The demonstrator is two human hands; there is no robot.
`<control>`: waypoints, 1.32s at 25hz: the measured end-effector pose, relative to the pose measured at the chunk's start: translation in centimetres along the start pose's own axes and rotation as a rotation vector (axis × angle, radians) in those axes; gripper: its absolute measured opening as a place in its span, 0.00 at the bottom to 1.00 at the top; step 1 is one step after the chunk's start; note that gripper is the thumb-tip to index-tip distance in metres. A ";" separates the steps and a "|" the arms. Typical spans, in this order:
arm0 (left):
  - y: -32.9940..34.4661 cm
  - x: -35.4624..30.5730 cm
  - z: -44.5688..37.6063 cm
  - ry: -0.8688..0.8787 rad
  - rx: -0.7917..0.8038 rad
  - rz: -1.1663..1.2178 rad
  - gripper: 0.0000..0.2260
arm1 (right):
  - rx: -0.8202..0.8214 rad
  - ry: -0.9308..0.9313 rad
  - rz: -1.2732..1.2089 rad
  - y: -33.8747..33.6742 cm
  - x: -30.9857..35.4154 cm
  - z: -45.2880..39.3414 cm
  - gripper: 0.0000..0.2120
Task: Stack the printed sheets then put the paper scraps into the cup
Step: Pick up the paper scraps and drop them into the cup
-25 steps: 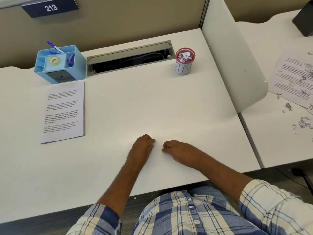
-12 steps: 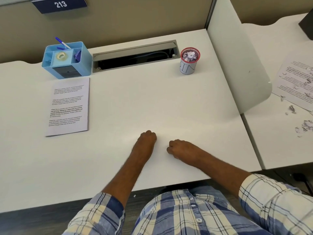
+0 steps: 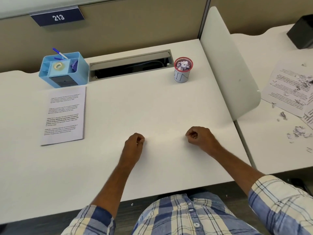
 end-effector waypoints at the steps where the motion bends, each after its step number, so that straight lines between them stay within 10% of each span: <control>1: -0.4 -0.4 -0.4 -0.014 -0.024 0.022 0.05 | -0.032 0.022 -0.027 -1.1 -0.2 -0.4 0.06; 19: 4.6 -22.1 -19.9 0.297 0.006 0.017 0.04 | -0.255 -0.105 -0.086 -14.8 3.0 -19.3 0.04; 33: 7.8 -25.8 -30.3 0.177 -0.023 0.023 0.07 | -0.172 -0.204 0.112 -17.0 6.3 -29.8 0.09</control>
Point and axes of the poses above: each hand's wrist, its own z-axis away from the middle knuckle, its own y-axis out of the palm, x = y × z, the point moved 3 cm from there along -z, towards the middle knuckle, and after that the axes turned 9 degrees about z, right-handed, at the moved point
